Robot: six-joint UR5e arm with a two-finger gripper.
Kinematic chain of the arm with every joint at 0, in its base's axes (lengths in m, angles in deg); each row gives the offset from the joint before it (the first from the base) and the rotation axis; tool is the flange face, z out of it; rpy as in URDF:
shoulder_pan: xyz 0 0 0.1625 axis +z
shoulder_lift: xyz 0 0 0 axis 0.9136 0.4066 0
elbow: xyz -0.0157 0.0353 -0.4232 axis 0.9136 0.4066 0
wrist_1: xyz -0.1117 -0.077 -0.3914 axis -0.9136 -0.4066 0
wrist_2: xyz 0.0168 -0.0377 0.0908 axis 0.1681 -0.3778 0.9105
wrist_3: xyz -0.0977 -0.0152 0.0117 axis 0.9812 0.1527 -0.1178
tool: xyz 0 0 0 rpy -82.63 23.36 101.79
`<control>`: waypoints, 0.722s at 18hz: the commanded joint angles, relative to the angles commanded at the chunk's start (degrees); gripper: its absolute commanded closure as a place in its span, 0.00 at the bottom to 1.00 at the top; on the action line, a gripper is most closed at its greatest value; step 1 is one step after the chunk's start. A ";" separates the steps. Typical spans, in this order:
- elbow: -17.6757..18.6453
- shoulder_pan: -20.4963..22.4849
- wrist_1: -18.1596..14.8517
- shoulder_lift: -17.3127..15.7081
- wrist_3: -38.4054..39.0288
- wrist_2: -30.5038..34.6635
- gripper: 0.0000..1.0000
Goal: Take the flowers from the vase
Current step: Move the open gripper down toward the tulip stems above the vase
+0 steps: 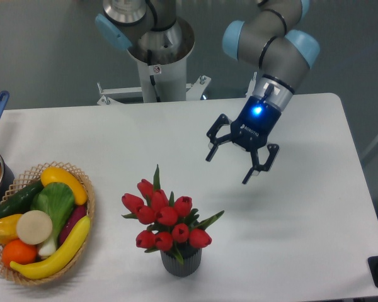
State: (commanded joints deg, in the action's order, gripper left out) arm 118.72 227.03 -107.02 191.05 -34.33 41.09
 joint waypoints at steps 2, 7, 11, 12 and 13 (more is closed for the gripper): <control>-1.05 -0.35 0.09 2.01 -0.09 -1.85 0.00; -3.60 -2.90 0.00 5.10 0.00 -2.82 0.00; -6.50 -4.39 0.00 8.17 0.09 -5.90 0.00; -7.37 -4.48 0.00 8.96 0.09 -5.90 0.00; -8.69 -4.57 0.00 9.75 0.09 -5.90 0.00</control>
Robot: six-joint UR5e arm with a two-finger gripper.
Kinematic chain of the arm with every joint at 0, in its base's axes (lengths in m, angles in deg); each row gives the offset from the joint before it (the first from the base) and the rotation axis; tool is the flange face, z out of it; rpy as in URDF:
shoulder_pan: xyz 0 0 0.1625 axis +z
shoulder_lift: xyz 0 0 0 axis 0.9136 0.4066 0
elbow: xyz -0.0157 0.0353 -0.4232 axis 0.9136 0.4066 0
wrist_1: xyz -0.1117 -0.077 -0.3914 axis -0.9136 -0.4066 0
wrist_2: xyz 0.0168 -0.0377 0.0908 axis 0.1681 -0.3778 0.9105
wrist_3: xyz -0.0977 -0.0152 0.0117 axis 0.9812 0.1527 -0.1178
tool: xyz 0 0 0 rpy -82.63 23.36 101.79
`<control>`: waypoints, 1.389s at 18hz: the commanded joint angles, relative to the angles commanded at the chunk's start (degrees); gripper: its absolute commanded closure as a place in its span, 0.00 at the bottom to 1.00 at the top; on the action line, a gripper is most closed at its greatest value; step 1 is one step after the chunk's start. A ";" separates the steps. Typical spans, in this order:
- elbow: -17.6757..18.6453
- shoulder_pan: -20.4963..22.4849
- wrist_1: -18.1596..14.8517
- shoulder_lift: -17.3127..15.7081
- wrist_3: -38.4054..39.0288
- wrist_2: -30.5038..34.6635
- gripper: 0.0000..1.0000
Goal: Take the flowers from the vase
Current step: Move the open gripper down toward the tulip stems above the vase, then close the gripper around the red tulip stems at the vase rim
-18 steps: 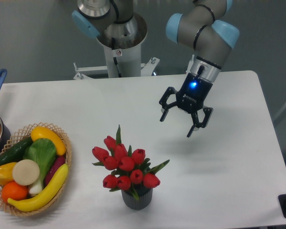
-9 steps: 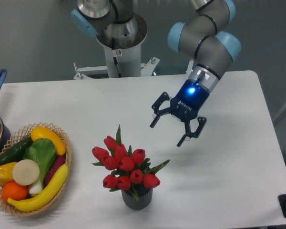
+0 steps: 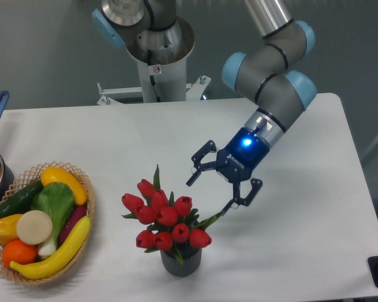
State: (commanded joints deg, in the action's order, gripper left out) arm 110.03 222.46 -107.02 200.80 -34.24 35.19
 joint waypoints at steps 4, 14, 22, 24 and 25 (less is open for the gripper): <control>-1.42 -1.84 0.00 1.85 0.09 -0.26 0.00; -1.77 -6.33 1.14 3.35 0.00 -1.85 0.00; -1.77 -6.42 1.14 3.17 0.00 -1.76 0.88; -1.95 -6.24 1.14 3.09 0.09 -1.76 0.92; -1.95 -6.07 1.14 3.00 0.09 -1.76 0.93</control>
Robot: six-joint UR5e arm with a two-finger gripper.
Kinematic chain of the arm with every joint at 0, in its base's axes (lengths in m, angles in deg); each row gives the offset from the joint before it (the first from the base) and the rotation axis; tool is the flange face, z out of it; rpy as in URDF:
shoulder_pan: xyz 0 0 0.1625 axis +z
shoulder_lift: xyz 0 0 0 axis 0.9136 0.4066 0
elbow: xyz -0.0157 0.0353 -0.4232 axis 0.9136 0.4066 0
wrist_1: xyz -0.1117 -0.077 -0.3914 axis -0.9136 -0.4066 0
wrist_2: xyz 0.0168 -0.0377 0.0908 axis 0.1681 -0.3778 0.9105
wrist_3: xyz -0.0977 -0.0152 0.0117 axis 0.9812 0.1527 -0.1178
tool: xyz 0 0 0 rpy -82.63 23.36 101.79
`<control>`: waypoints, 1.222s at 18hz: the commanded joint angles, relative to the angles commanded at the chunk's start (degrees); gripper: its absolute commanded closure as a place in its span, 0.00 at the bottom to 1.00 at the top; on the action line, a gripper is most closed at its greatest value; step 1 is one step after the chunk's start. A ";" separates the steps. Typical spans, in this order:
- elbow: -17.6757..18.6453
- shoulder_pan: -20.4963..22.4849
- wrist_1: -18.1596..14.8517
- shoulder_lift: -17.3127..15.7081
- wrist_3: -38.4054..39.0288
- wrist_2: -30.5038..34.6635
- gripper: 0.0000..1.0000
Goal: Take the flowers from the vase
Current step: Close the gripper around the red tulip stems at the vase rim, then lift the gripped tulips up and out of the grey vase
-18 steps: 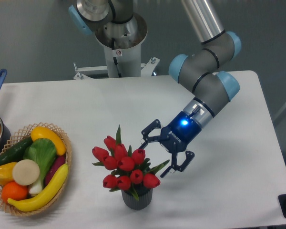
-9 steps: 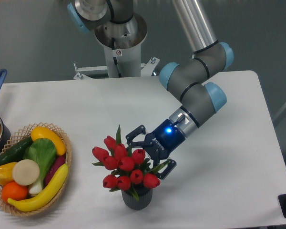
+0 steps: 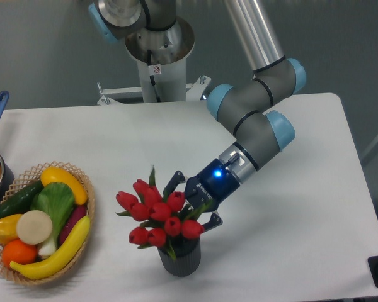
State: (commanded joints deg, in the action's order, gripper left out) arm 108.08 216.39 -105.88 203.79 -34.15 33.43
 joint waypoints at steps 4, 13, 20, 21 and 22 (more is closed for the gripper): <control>-1.22 0.53 0.00 -0.26 2.89 -0.09 0.93; -0.62 1.23 0.00 -2.10 8.70 -0.79 0.92; 0.00 3.34 0.00 -5.89 16.52 -5.45 0.92; 0.00 3.52 0.09 -5.98 16.52 -5.45 0.92; -0.09 3.60 0.00 -6.06 16.52 -5.45 0.92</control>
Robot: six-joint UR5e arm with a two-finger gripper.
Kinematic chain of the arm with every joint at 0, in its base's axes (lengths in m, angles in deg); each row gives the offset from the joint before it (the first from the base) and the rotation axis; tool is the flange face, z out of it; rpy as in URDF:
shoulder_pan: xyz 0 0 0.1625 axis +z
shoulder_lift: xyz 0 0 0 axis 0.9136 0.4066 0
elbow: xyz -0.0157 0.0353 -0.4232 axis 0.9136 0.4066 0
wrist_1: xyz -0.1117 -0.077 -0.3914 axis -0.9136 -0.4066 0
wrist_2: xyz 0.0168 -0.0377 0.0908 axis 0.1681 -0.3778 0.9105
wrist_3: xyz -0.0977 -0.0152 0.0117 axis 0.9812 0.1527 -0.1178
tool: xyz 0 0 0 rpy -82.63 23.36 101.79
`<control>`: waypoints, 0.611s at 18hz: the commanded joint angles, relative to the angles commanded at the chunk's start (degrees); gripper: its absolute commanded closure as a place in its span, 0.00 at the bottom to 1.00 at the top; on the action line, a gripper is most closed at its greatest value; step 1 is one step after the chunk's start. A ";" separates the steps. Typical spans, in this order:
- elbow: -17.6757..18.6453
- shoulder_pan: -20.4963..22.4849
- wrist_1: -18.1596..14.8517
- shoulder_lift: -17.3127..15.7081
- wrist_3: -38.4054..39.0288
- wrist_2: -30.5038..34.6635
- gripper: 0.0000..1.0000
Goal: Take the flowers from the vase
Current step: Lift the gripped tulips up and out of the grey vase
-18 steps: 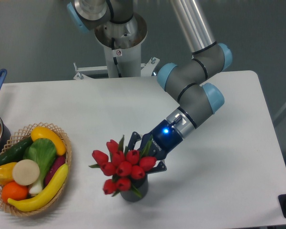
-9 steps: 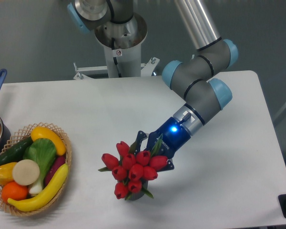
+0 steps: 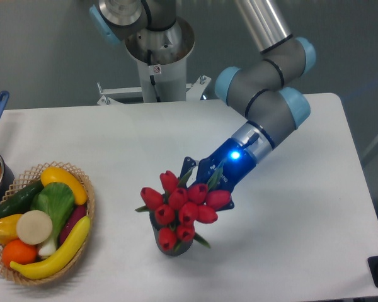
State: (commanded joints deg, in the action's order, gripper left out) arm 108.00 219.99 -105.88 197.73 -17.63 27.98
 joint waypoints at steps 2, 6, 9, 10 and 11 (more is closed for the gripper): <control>-0.09 0.00 0.00 0.00 0.26 -0.09 0.92; -0.88 0.09 0.09 -1.58 3.25 -0.88 0.92; -1.93 0.26 0.00 -2.02 3.51 -1.67 0.92; -2.37 0.26 0.00 -2.02 3.95 -1.84 0.92; -2.98 0.26 0.00 -2.02 4.91 -1.85 0.92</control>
State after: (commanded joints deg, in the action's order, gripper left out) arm 105.01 220.26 -105.88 195.71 -12.71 26.13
